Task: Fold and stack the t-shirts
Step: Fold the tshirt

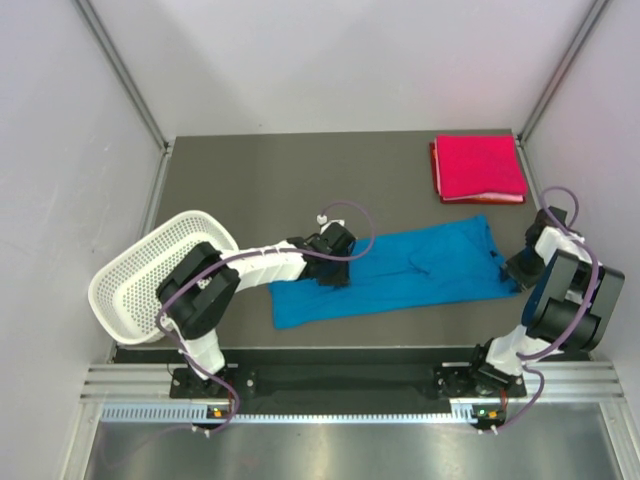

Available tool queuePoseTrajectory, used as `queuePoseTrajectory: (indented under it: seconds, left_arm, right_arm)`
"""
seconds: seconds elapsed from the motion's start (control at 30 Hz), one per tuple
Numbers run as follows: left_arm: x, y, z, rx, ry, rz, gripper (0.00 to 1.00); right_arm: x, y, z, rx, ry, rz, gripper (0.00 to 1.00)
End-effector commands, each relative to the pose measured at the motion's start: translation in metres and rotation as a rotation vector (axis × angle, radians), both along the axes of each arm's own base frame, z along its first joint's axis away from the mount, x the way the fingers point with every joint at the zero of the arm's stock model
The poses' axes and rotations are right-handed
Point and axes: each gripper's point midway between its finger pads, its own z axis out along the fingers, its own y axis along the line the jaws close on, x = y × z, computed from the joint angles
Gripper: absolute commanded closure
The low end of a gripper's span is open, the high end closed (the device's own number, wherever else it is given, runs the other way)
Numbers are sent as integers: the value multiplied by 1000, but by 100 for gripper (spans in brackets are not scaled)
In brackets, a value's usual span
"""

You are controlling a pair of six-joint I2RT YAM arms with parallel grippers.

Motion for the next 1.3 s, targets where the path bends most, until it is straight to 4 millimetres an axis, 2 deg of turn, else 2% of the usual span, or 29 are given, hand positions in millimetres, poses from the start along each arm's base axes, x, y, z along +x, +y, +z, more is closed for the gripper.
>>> queuePoseTrajectory:
  seconds: [0.0, 0.03, 0.1, 0.2, 0.27, 0.4, 0.53, 0.63, 0.7, 0.77, 0.8, 0.83, 0.9, 0.97, 1.03, 1.07, 1.13, 1.17, 1.2, 1.27]
  left_arm:
    - [-14, 63, -18, 268, 47, 50, 60]
    - [-12, 64, -10, 270, 35, 53, 59]
    - [-13, 62, -2, 246, 24, 53, 59]
    - [-13, 53, 14, 165, -9, 24, 59]
    - [-18, 42, 24, 90, -15, -21, 59]
    - [-25, 44, 33, 87, -15, -72, 61]
    - [-32, 62, 25, 146, 2, -60, 63]
    - [-40, 77, 10, 192, 22, -33, 65]
    - [-42, 86, 3, 207, 19, 12, 66]
    - [-50, 105, -15, 245, 55, 64, 66]
    - [-48, 107, -16, 246, 58, 83, 67]
    - [-54, 117, -23, 279, 84, 96, 67]
    - [-53, 132, -29, 335, 92, 159, 66]
    - [-56, 144, -32, 378, 97, 179, 66]
    - [-52, 148, -24, 385, 77, 196, 66]
    - [-53, 151, -19, 393, 84, 194, 66]
    - [-40, 136, 7, 331, 34, 190, 66]
    - [-38, 135, 18, 325, 26, 171, 65]
    - [-26, 122, 41, 271, -23, 161, 65]
    - [-14, 115, 62, 249, -69, 144, 64]
  right_arm:
    - [-5, -26, 25, -121, -7, -24, 60]
    - [-8, -24, 31, -110, 1, -22, 60]
    - [0, -26, 52, -126, -48, -18, 59]
    - [8, -21, 67, -106, -94, 3, 59]
    - [18, -10, 70, -58, -138, 53, 60]
    - [20, 2, 66, -33, -123, 90, 63]
    - [20, 11, 51, 7, -123, 98, 66]
    - [14, 15, 26, 37, -92, 103, 67]
    - [2, 6, 6, 4, -15, 88, 69]
    - [-10, -4, -5, -23, 35, 70, 73]
    - [-10, -6, -7, -27, 35, 75, 73]
    - [-13, -9, -7, -45, 45, 77, 73]
    - [-21, -16, 1, -102, 54, 63, 73]
    - [-25, -16, 12, -122, 39, 60, 72]
    - [-26, -11, 20, -109, 18, 62, 70]
    - [-21, -11, 31, -119, -23, 66, 68]
    - [-11, -6, 44, -96, -81, 98, 68]
    - [0, -8, 59, -108, -132, 113, 67]
    - [7, -4, 66, -96, -164, 145, 67]
    - [31, -3, 86, -115, -250, 193, 66]
